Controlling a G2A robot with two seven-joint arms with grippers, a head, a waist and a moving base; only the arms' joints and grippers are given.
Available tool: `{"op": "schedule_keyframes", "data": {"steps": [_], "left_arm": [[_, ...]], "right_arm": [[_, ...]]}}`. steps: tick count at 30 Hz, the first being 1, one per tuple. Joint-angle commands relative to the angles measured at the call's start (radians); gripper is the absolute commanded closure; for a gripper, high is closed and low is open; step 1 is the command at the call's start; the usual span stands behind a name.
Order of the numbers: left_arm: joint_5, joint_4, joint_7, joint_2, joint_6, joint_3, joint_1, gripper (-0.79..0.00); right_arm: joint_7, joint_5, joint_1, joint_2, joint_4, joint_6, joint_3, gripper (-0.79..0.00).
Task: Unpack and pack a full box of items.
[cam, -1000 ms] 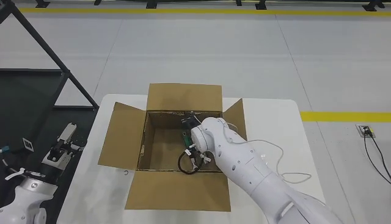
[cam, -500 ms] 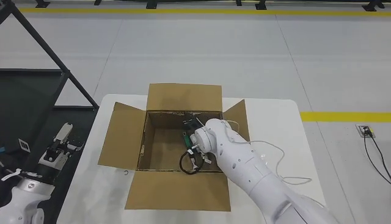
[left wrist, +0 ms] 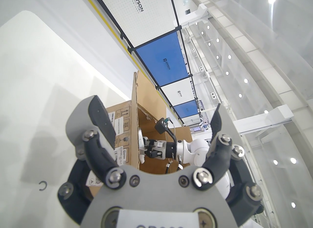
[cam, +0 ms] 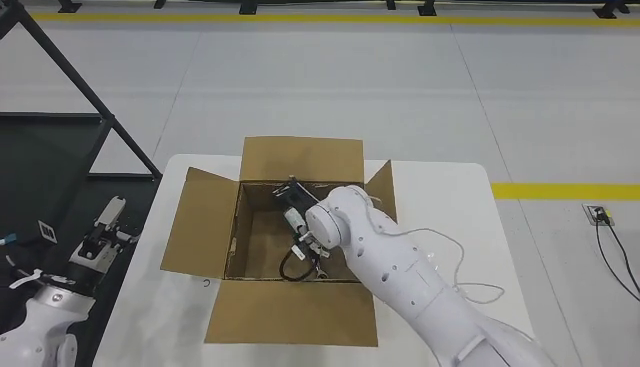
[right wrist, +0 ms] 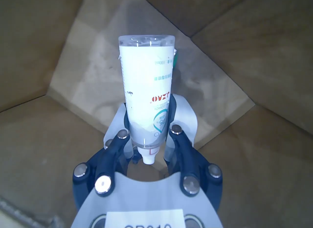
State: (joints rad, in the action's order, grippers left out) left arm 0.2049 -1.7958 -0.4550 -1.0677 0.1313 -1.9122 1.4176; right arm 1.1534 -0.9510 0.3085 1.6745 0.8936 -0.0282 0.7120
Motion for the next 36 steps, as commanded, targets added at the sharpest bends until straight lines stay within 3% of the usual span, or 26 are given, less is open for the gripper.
{"op": "schedule_keyframes", "data": {"steps": [1, 8, 12, 17, 29, 36], "left_arm": [[-0.001, 0.003, -0.003, 0.000, -0.001, 0.006, -0.008, -0.785], [-0.004, 0.007, -0.011, 0.002, -0.006, 0.027, -0.034, -0.785], [-0.009, 0.007, -0.018, 0.002, -0.007, 0.041, -0.046, -0.785], [-0.009, -0.014, -0.123, 0.007, 0.063, 0.049, -0.032, -0.785], [-0.009, -0.014, -0.123, 0.007, 0.063, 0.049, -0.032, -0.785], [-0.003, -0.024, -0.107, 0.008, 0.084, 0.032, -0.025, -0.785]], "right_arm": [[0.057, -0.050, 0.048, -0.025, 0.144, -0.014, 0.026, 0.000], [0.163, -0.253, 0.292, -0.108, 0.664, -0.001, 0.136, 0.000], [0.094, -0.303, 0.403, -0.129, 0.869, -0.001, 0.189, 0.000], [0.088, -0.303, 0.412, -0.131, 0.879, 0.002, 0.194, 0.000], [0.042, -0.316, 0.414, -0.127, 0.876, 0.015, 0.178, 0.000], [0.059, -0.314, 0.482, -0.143, 1.158, -0.016, 0.306, 0.000]]}}
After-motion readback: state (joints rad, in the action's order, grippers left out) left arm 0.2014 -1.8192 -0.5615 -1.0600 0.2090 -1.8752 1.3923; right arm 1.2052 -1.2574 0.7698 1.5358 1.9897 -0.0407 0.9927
